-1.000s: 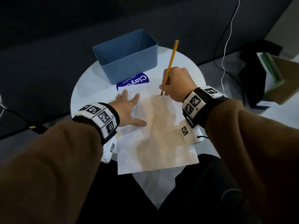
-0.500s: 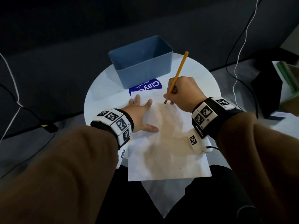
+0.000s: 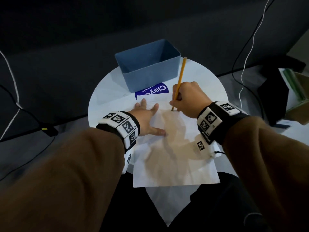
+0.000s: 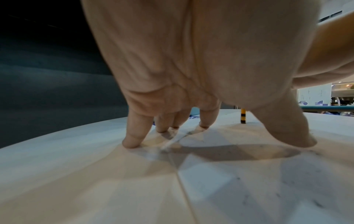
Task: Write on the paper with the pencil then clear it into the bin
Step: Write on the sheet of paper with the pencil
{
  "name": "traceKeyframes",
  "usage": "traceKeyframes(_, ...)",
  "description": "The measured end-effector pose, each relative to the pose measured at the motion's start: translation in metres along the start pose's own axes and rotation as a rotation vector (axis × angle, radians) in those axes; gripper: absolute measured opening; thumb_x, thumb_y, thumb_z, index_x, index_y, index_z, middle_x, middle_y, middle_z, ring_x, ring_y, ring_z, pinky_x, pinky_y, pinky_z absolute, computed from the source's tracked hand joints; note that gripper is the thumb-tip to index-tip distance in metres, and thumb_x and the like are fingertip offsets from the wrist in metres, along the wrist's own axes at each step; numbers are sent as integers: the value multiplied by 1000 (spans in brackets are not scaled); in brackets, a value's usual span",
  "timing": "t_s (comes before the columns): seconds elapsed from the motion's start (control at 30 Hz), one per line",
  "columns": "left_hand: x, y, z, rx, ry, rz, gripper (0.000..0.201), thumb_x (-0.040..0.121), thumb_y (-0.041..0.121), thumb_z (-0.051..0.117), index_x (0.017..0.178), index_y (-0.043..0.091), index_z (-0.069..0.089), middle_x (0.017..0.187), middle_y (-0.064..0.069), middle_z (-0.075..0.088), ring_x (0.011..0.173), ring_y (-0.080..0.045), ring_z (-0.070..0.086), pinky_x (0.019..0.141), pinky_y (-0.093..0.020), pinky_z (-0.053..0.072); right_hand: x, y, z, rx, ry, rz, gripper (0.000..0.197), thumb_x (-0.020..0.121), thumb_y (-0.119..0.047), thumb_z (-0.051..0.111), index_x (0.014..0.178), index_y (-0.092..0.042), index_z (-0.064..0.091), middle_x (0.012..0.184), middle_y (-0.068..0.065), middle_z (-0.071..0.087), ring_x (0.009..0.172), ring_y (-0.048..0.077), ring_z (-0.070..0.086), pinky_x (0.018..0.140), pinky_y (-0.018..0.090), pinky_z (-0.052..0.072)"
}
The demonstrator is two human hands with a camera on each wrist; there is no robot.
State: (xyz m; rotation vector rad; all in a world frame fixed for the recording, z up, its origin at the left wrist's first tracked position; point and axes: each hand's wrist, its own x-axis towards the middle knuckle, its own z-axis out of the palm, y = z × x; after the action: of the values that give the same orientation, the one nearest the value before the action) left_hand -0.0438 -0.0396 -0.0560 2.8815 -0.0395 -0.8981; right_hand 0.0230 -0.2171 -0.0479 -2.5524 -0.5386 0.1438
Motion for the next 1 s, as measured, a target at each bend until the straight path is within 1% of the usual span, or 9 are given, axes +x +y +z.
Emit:
traceKeyframes(0.1, 0, -1, 1, -10, 3, 1, 118, 73, 83, 57, 158, 35, -9, 164, -11, -22, 153, -32, -11, 123, -48, 12, -3, 10, -13, -1, 24, 36, 24, 88, -13, 73, 69, -17, 59, 75, 6, 66, 78, 22, 68, 75, 38, 59)
traceKeyframes(0.23, 1, -2, -1, -10, -2, 0, 117, 73, 83, 56, 158, 36, -9, 164, -10, -22, 153, -31, -10, 123, -50, 14, 0, -2, -5, 57, 57, 7, 16, 90, -18, 74, 77, -14, 65, 74, 3, 69, 64, 9, 69, 63, 20, 55)
traceKeyframes(0.27, 1, -2, -1, -10, -4, -1, 116, 74, 83, 57, 158, 36, -9, 164, -10, -22, 153, -31, -10, 123, -51, 14, 0, -8, 1, 69, 54, -8, 16, 90, -19, 74, 77, -14, 65, 74, 2, 70, 64, 8, 68, 63, 19, 54)
traceKeyframes(0.43, 1, -2, 1, -23, 9, 4, 114, 75, 82, 56, 158, 36, -7, 164, -12, -21, 152, -34, -10, 123, -51, 12, 2, -10, 12, 58, 52, 9, 18, 88, -14, 72, 73, -16, 61, 78, 5, 66, 77, 22, 67, 73, 36, 58)
traceKeyframes(0.6, 1, -2, 1, -22, 16, 10, 109, 79, 79, 55, 158, 35, -7, 163, -12, -22, 152, -33, -10, 123, -49, 10, -2, 15, -17, -44, 85, 94, 21, 88, -12, 69, 71, -17, 58, 77, 9, 67, 81, 28, 68, 77, 43, 60)
traceKeyframes(0.67, 2, -2, 1, -23, 12, 9, 109, 80, 78, 55, 158, 35, -7, 163, -11, -23, 153, -32, -11, 124, -49, 10, -4, 16, -17, -16, 97, 85, 20, 90, -15, 71, 73, -17, 59, 76, 7, 68, 79, 25, 69, 77, 41, 60)
traceKeyframes(0.8, 1, -1, 0, -24, 8, -3, 111, 77, 81, 55, 158, 36, -8, 164, -9, -23, 153, -30, -11, 124, -49, 11, -1, 2, 0, 88, 88, 21, 19, 91, -18, 73, 76, -17, 62, 74, 3, 70, 68, 11, 70, 64, 17, 50)
traceKeyframes(0.83, 1, -1, 0, -27, 8, -4, 111, 77, 81, 55, 158, 37, -7, 164, -9, -23, 153, -30, -11, 124, -48, 11, 1, 1, 4, 83, 75, 10, 17, 91, -18, 73, 77, -17, 63, 75, 3, 70, 69, 11, 69, 62, 15, 48)
traceKeyframes(1.0, 1, -2, 0, -28, 14, 1, 108, 81, 77, 55, 158, 36, -8, 163, -10, -23, 153, -31, -11, 123, -48, 10, 1, 19, -6, 8, 110, 128, 16, 90, -15, 69, 77, -17, 60, 87, 9, 65, 77, 22, 66, 66, 27, 53)
